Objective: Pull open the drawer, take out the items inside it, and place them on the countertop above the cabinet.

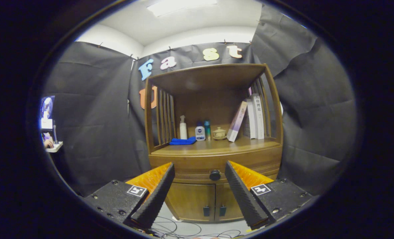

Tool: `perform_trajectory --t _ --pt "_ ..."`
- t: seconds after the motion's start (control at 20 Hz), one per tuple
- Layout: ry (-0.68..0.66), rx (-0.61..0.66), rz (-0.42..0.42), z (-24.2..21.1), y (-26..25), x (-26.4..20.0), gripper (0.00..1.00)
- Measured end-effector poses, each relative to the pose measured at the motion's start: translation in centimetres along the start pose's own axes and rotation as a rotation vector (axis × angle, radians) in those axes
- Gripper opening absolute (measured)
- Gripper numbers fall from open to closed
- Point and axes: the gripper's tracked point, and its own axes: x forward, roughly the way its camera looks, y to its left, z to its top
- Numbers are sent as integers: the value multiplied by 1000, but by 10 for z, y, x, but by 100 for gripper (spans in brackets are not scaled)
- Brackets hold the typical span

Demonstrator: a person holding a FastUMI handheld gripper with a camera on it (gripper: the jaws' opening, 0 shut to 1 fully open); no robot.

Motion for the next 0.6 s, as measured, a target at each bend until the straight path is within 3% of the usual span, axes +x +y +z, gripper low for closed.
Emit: perform_trajectory --t 0.6 --pt "149 -37 -70 -74 -38 143 99"
